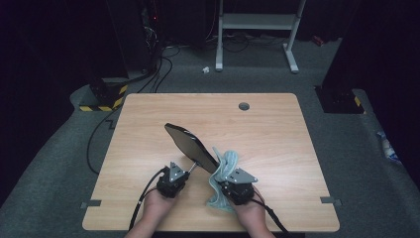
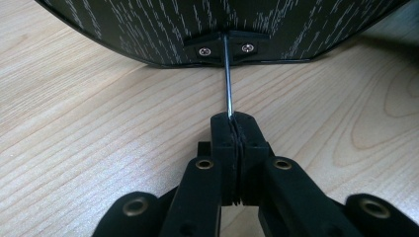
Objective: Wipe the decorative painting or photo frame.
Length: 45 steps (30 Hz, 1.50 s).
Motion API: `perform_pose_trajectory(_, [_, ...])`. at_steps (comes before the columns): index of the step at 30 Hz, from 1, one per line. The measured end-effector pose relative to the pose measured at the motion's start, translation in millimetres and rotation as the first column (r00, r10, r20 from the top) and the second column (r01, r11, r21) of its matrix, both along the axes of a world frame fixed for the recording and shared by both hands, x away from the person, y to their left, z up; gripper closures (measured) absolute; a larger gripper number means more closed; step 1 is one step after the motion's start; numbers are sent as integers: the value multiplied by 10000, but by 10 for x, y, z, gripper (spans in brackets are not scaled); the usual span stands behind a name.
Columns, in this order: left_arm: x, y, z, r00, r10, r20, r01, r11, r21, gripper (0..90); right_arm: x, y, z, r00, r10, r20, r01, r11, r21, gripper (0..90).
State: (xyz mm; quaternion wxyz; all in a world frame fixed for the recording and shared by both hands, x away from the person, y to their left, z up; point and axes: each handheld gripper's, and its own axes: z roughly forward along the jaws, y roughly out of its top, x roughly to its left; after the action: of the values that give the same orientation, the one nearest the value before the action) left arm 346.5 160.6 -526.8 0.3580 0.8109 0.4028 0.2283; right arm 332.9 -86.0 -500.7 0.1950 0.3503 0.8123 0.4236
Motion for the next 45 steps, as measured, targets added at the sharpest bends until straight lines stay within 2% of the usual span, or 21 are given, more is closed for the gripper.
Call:
perform_pose_trajectory(7, [-6,-8,-1,10000,14,85,-14,10000,94,879,193,143,-181,9974,10,-721,-65,9971,-762,763])
perform_pose_trajectory(12, [-6,-9,-2,10000,29,54,-30,10000,53,877,226,156,-203,9968,8,-804,-67,9973,-733,763])
perform_pose_trajectory(16, [-6,-8,-3,10000,27,62,-28,10000,50,877,192,126,-157,9973,16,-728,-64,9978,-659,762])
perform_pose_trajectory(21, [-9,-12,1,9999,1,160,-4,9997,231,879,37,-4,12,9996,-88,-255,83,9998,-197,763])
perform_pose_trajectory(24, [-9,-12,2,9999,-1,157,-3,9997,235,879,-66,-67,151,9998,-56,206,55,10000,39,762])
perform_pose_trajectory(29, [-9,-16,-1,9998,-5,209,0,9997,225,877,-169,-108,417,9951,-7,988,-47,9985,537,762])
perform_pose_trajectory(33, [-14,-20,0,9999,-27,160,23,9997,250,877,-170,-69,641,9870,124,1604,-259,9963,825,760])
perform_pose_trajectory(39, [-24,-37,-5,9997,-9,238,2,9996,280,879,-132,57,909,9730,360,2280,-589,9937,948,760])
perform_pose_trajectory(41, [-23,-36,-4,9997,-32,247,24,9995,303,879,-121,88,964,9690,426,2432,-667,9936,915,759])
perform_pose_trajectory(45, [-19,-29,-3,9997,-58,235,51,9995,302,880,-109,56,938,9717,451,2318,-674,9938,888,760])
